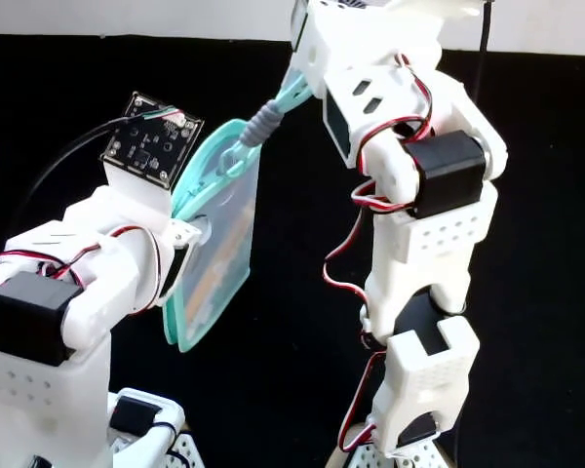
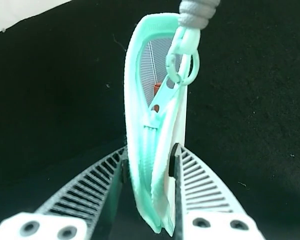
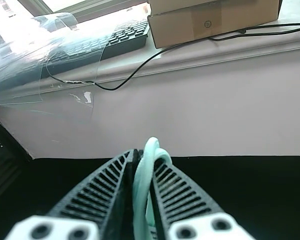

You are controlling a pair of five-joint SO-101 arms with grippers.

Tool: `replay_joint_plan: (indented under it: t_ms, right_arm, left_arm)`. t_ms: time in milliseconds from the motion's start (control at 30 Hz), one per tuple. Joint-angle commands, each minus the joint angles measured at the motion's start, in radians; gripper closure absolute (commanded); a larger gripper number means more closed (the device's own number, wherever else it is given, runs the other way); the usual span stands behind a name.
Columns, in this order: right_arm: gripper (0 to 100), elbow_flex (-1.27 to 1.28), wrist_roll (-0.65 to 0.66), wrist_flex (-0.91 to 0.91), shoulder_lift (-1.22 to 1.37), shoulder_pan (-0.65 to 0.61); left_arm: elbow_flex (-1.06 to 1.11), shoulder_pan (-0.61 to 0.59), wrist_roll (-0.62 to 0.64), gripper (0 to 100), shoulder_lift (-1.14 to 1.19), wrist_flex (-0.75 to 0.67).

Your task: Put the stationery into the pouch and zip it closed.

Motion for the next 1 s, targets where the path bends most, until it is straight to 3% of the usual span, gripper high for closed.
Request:
replay_joint_plan:
  t_ms: [0, 400, 967]
  right_arm:
    - [99.3, -0.025, 0.011, 0.002, -0.002, -0.007]
    - [99.3, -0.025, 0.011, -0.004, -0.002, 0.004]
    - [99.3, -0.024, 0.011, -0.007, 0.015, 0.306]
  left_arm:
    - [0.002, 0.016, -0.018, 98, -0.008, 0.002]
    - [-0.001, 0.008, -0.052, 99, -0.016, 0.008]
    - [0.012, 0.007, -0.052, 99, -0.016, 0.032]
